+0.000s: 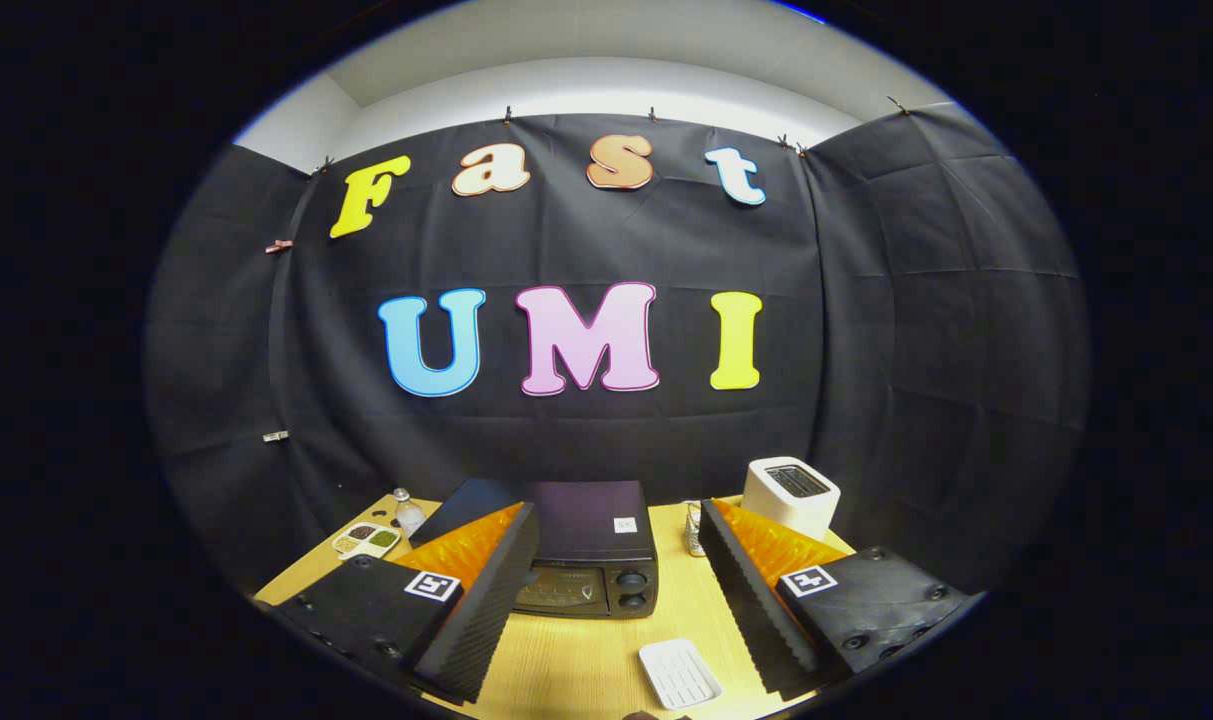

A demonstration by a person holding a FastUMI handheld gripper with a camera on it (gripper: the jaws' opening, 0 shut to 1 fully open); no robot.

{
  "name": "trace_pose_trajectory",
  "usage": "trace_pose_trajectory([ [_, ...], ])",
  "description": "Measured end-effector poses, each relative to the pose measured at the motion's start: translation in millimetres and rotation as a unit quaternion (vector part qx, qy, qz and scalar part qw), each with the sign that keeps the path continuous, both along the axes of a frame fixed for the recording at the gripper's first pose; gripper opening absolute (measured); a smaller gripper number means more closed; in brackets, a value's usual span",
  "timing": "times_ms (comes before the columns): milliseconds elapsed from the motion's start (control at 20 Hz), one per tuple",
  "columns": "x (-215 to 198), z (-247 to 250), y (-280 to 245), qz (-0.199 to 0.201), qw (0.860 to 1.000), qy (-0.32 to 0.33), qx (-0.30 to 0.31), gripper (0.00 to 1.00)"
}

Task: Open the toaster oven, put the food inside, and close the toaster oven door.

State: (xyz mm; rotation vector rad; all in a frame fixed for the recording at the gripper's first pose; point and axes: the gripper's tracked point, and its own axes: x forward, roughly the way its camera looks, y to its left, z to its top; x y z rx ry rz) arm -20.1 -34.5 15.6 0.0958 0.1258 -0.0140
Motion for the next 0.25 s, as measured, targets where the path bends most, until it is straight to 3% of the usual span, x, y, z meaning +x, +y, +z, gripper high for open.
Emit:
trace_pose_trajectory([
  [250, 0.5, -2.2, 6.2, 0.011, 1.0, 0.007, 0.004, 1.0],
])
